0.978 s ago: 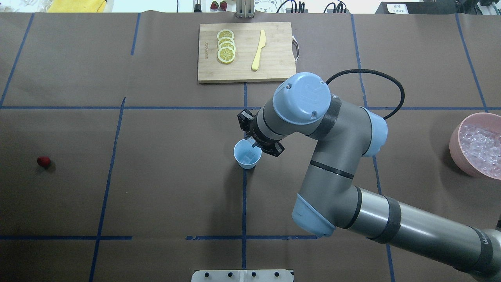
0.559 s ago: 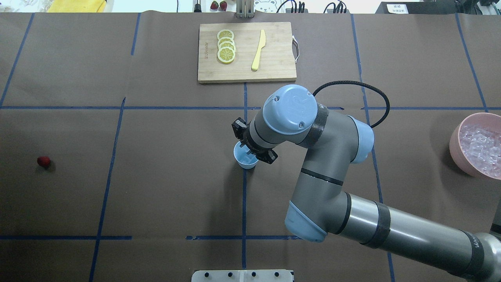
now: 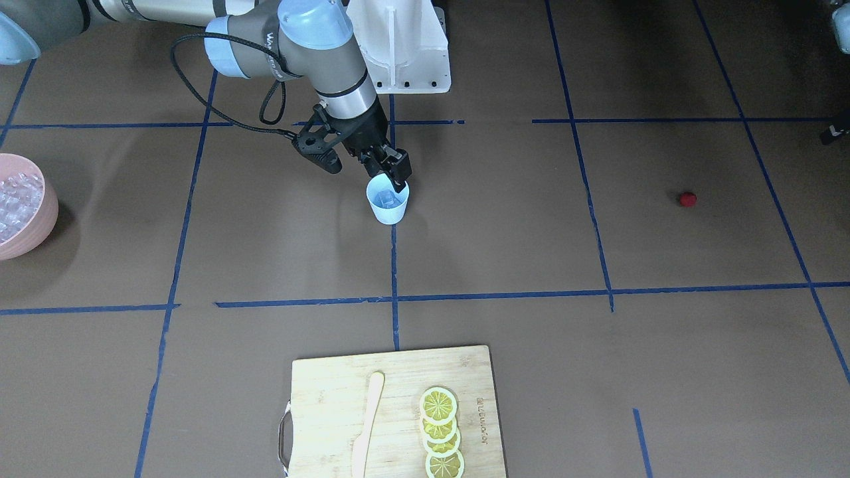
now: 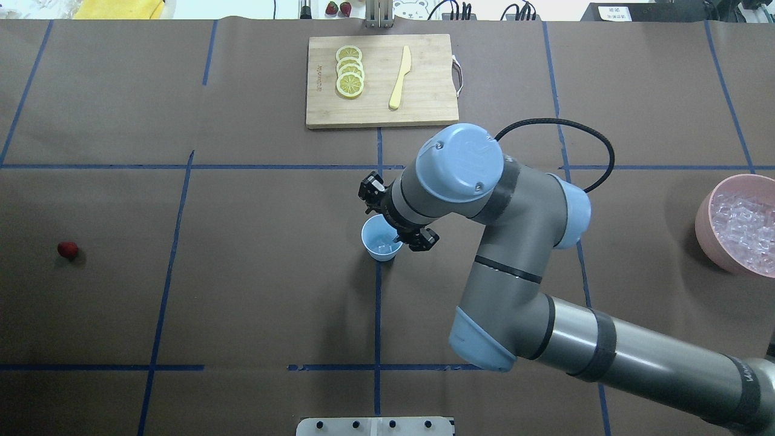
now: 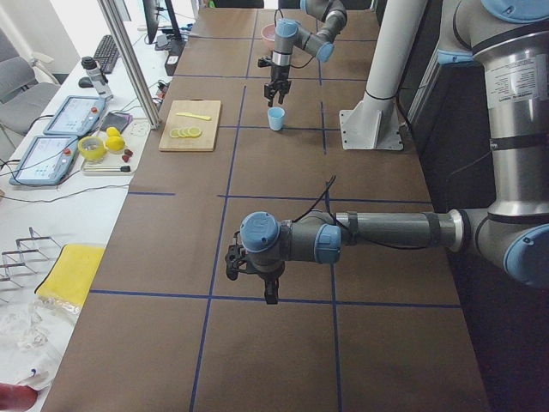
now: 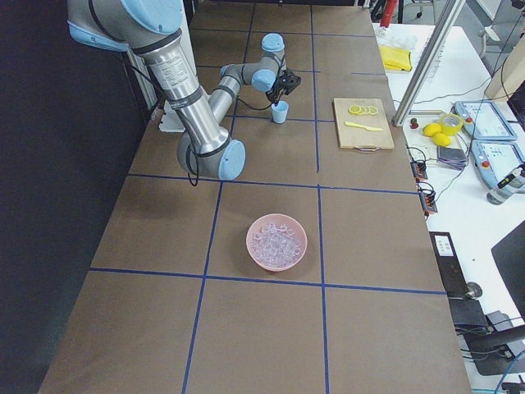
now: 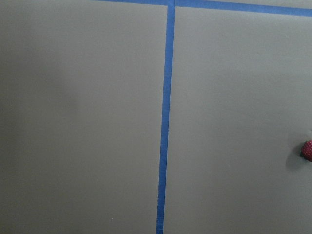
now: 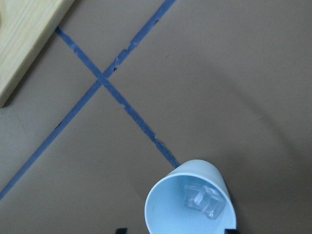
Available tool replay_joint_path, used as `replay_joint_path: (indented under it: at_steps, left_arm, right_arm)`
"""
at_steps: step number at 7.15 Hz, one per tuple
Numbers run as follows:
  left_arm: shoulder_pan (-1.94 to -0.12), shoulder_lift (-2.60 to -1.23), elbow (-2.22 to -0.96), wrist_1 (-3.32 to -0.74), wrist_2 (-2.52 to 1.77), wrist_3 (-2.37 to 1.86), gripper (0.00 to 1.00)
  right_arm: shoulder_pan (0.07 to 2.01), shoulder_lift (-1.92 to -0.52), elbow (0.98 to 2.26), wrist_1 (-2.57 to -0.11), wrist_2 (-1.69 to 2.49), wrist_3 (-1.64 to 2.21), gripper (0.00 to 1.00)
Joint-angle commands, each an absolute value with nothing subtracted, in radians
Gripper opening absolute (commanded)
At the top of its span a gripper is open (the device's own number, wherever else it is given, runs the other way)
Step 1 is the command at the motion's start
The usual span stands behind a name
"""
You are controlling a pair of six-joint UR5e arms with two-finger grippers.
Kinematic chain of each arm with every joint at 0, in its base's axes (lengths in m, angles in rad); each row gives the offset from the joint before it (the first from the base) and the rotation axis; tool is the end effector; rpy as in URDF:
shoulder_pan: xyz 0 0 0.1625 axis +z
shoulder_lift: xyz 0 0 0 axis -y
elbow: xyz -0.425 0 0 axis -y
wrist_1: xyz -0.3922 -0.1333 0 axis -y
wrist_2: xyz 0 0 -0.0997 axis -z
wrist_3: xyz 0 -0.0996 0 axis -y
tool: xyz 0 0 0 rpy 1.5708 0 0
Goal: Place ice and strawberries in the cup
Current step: 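Open the right gripper to drop the ice cube into the cup, then withdraw the right gripper toward the bowl while the left arm reaches toward the strawberry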
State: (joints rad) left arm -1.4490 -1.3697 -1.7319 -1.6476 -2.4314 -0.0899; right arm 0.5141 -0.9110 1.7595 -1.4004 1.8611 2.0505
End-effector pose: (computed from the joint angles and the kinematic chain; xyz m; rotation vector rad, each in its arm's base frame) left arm -0.0077 -0.4130 0.6558 -0.0566 0.8594 0.0457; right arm -0.5173 -0.4125 0.1692 -0.2537 -1.0423 0.7522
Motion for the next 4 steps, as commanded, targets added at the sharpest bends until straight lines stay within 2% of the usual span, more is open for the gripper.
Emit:
replay_joint_path:
  at_steps: [1, 4]
  left_arm:
    - [-1.344, -1.371, -1.730, -1.722, -2.428, -0.179, 1.00]
    - [-1.098, -1.380, -1.714, -2.071, -2.405, -0.619, 1.00]
  right_arm:
    - [0.592, -1.123, 1.997, -1.404, 1.940, 2.036, 1.00]
    - [0.738, -1.377, 2.155, -1.399, 2.080, 1.852, 1.00]
